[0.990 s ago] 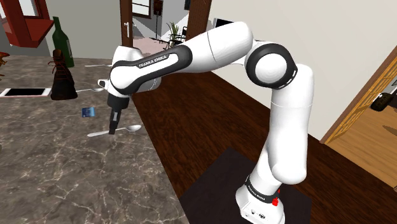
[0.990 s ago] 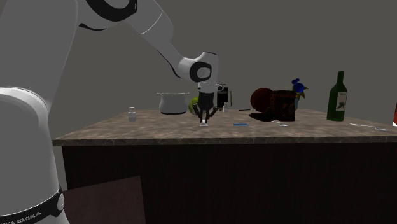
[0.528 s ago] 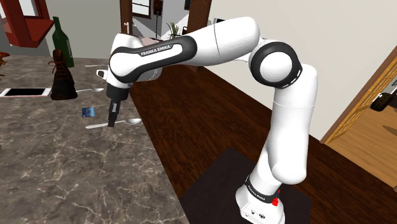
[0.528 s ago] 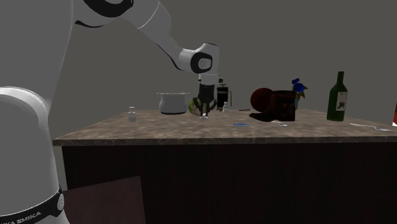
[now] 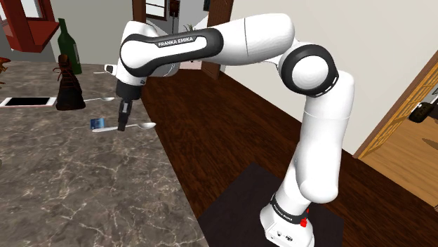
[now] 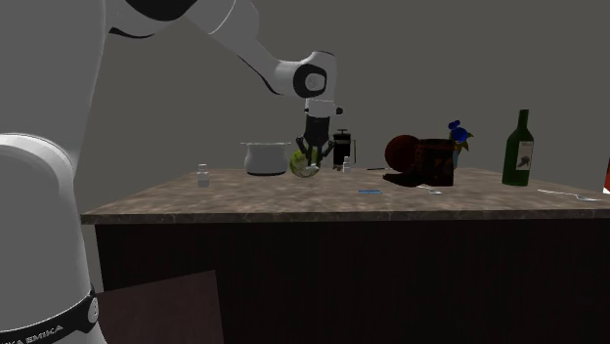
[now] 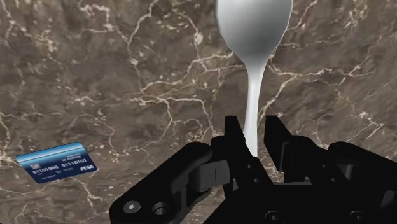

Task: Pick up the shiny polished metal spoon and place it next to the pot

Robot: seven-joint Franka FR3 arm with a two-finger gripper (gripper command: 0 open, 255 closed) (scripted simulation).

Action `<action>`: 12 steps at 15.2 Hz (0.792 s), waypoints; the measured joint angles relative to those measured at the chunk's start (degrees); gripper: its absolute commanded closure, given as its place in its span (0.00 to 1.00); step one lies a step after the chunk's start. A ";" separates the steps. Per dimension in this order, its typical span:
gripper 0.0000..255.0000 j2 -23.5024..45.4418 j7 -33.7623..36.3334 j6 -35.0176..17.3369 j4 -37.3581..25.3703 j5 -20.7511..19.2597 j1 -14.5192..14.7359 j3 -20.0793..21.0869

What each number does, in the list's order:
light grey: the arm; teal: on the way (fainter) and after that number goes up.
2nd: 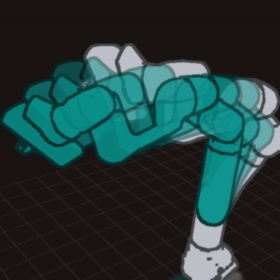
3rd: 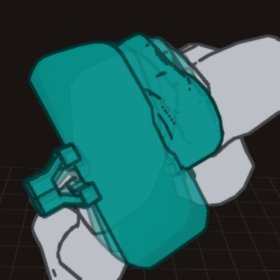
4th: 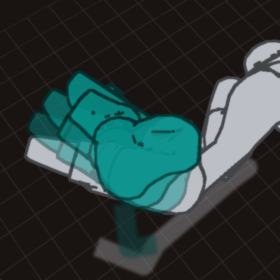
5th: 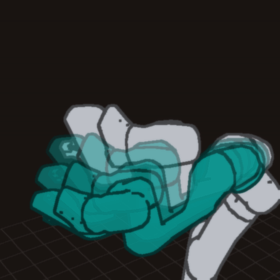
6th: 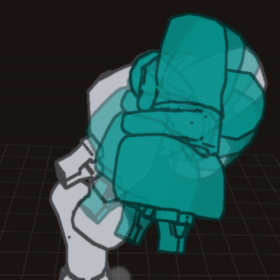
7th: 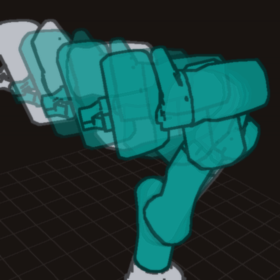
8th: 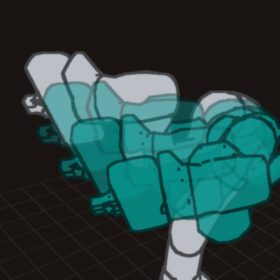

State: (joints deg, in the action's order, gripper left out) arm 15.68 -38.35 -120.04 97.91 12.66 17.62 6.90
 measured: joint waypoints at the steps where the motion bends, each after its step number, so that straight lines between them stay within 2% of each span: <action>1: 1.00 -0.07 0.13 0.77 -0.71 -0.07 -0.04 -0.03; 12: 1.00 -1.69 1.89 8.51 -7.00 -0.65 -0.06 -0.09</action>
State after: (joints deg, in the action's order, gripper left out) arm 13.99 -36.46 -111.53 90.91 12.01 17.55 6.81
